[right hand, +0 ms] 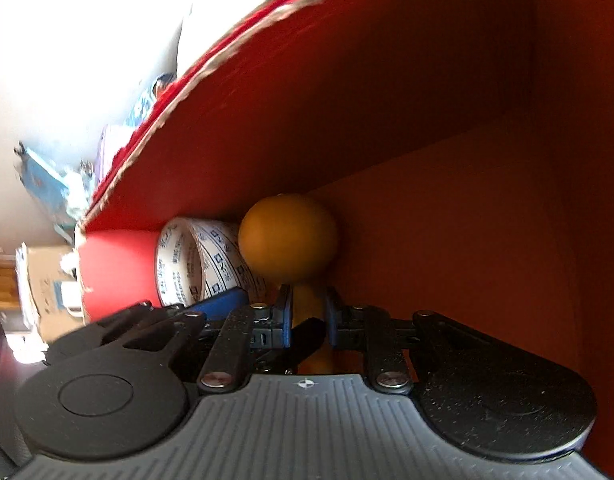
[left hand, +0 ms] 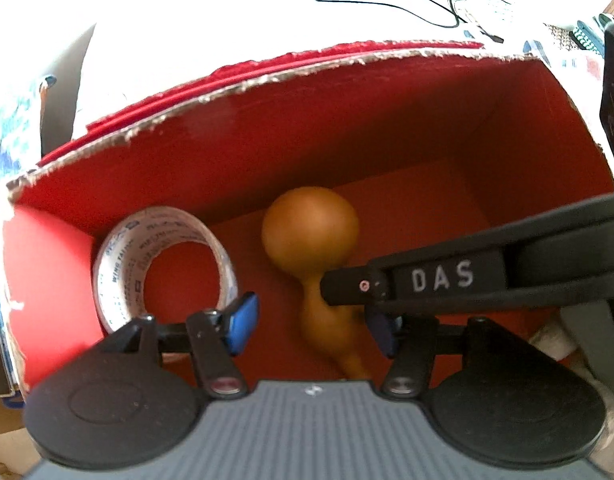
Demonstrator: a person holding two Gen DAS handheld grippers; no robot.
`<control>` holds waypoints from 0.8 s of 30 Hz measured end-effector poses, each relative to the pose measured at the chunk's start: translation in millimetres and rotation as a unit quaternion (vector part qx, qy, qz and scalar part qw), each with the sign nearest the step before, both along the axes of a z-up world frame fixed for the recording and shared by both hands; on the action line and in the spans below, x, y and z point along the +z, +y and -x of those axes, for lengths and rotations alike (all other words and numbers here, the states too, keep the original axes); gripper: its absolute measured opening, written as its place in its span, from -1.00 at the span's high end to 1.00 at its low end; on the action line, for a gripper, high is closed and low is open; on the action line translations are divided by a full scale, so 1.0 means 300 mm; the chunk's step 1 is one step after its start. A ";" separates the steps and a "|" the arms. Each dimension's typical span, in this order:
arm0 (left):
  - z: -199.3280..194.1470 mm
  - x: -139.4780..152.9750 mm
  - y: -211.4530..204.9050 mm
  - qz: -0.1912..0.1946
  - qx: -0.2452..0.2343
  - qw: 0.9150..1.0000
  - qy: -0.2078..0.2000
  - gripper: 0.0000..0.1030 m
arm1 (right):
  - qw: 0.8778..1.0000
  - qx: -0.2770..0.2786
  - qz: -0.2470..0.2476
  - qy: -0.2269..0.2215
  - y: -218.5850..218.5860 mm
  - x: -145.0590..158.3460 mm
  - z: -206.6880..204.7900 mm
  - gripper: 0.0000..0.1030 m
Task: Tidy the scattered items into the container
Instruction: 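Lower the gourd onto the box floor and open the right gripper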
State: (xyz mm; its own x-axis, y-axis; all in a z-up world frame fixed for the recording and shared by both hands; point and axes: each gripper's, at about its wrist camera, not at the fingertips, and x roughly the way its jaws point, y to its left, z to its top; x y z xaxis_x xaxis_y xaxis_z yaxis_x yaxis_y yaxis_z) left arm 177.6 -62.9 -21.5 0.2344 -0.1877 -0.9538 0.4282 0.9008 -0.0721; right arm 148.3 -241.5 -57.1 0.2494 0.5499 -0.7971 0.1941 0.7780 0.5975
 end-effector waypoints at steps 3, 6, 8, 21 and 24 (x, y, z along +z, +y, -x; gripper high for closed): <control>0.004 0.001 0.002 -0.001 0.000 1.000 -0.002 -0.17 | 1.000 0.009 0.005 -0.005 -0.003 -0.004 0.003 0.58; 0.015 0.012 0.011 0.004 0.001 1.000 -0.015 -0.19 | 1.000 0.002 -0.006 -0.016 -0.028 -0.007 0.012 0.54; 0.021 0.016 0.010 0.001 -0.001 1.000 -0.022 -0.22 | 1.000 -0.001 -0.010 -0.022 -0.042 -0.011 0.017 0.53; 0.027 0.058 -0.010 -0.018 0.011 0.998 -0.058 -0.29 | 0.996 0.003 0.002 -0.085 -0.092 0.001 0.046 0.42; 0.062 0.070 -0.017 -0.017 0.026 0.997 -0.065 -0.36 | 0.994 0.001 0.033 -0.104 -0.096 0.024 0.062 0.42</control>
State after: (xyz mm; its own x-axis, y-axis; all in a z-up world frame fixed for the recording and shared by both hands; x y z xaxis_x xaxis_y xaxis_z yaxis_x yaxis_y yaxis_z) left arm 159.0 -67.9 -0.4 0.3658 -0.1402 -0.9201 0.3852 0.9227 0.0126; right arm 129.7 -270.2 -49.9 0.4109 0.4995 -0.7626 0.0707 0.8166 0.5729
